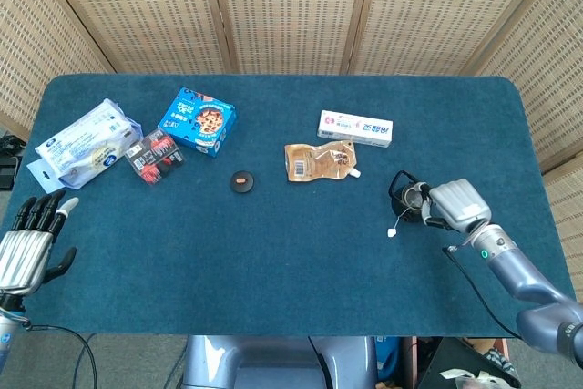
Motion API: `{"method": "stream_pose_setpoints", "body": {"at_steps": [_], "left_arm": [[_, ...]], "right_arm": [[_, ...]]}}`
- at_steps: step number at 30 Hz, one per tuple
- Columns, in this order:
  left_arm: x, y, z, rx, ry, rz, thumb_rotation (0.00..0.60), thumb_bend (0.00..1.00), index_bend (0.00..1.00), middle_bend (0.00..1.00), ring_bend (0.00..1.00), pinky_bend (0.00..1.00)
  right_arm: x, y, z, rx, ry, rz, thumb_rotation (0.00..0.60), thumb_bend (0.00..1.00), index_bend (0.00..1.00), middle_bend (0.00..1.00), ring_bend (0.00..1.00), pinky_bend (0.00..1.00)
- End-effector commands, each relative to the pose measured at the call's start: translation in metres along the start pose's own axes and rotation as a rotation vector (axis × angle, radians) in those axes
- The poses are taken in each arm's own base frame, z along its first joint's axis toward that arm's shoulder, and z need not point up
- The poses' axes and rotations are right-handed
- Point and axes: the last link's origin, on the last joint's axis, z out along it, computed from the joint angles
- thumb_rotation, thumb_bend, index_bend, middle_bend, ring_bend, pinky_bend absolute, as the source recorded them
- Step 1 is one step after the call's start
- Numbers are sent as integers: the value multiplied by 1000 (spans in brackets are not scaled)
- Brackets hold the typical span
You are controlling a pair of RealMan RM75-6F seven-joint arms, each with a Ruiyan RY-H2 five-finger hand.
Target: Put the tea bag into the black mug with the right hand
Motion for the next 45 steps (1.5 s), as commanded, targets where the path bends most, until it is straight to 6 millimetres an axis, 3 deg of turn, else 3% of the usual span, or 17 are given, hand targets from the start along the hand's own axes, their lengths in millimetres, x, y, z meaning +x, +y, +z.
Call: {"method": "stream_pose_setpoints", "body": {"at_steps": [1,6,9,17,20,31,34,38,45], "left_arm": [[-2,0,-2,2,-7,-6,600,410,72,0,0,0],[-4,0,-6,12,-14,-16,600,411,72,0,0,0],[-5,0,-7,15,-14,-20,600,410,72,0,0,0],[-7,1,-12,25,7,-48,600,410,72,0,0,0],[-10,2,-15,27,6,-59,600,410,70,0,0,0],[-16,7,-28,24,21,-102,600,411,31,0,0,0],[-18,8,-32,28,26,-107,600,410,8,0,0,0],[-20,8,-36,35,30,-108,600,410,0,0,0,0],[-22,9,-45,42,28,-117,600,409,0,0,0,0]], "right_arm": [[9,3,-17,-24,100,55,89,902,220,914,899,962],[6,8,-30,-63,204,104,111,902,220,866,885,962],[6,12,-37,-83,261,142,108,874,220,802,815,961],[-3,18,-56,-147,372,201,123,494,164,590,637,776],[-10,16,-64,-168,401,224,125,436,112,481,538,671],[-38,6,-96,-227,461,283,116,342,26,101,92,261],[-46,4,-104,-235,475,291,106,339,0,26,12,152],[-56,2,-113,-245,472,288,12,339,0,0,0,12],[-75,-2,-127,-261,448,256,0,340,0,0,0,0]]}}
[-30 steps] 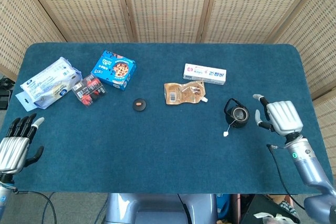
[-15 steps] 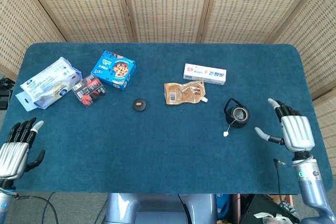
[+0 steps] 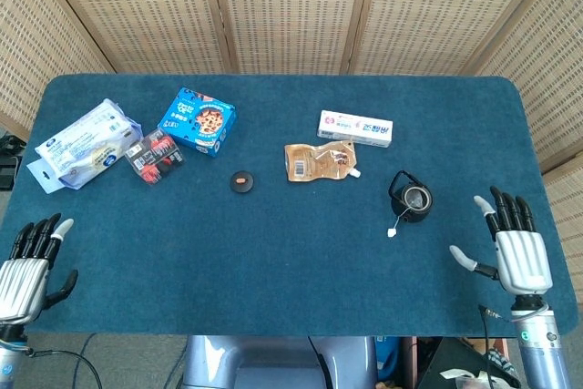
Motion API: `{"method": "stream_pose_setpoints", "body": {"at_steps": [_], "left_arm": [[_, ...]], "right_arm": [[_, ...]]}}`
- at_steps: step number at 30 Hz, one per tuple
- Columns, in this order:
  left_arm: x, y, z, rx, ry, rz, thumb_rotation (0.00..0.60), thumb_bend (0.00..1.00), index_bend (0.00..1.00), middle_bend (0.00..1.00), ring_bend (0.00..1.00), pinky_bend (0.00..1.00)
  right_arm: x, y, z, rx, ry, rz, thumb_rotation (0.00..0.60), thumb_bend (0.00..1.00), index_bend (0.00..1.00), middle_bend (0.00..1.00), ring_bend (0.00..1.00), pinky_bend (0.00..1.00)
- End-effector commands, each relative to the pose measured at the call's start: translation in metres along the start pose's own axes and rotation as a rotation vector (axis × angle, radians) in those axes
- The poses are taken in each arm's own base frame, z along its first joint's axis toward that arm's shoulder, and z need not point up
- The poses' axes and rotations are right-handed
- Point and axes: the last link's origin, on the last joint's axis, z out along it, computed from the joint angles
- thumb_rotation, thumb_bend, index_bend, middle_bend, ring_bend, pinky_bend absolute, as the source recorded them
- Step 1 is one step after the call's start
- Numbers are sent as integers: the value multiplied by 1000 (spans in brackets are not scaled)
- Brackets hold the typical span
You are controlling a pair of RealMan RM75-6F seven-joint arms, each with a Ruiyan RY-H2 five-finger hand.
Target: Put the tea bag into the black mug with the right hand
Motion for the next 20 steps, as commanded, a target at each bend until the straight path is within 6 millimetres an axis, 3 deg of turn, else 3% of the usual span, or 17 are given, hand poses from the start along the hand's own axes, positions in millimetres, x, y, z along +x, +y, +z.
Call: {"method": "stream_pose_setpoints", "body": {"at_steps": [1,10,20], "left_arm": [[0,0,-3,4,-4,-3,600,409,0,0,0,0],[-3,0,-7,-3,-24,12,600,408,0,0,0,0],[-3,9,1,-84,-30,25,600,408,0,0,0,0]], "right_arm": [[-5,1,-10,-7,-8,-16,0,340,0,0,0,0],[-10,0,-21,-14,-17,-18,0,340,0,0,0,0],[-10,-6,-23,3,-10,-25,0,340,0,0,0,0]]}}
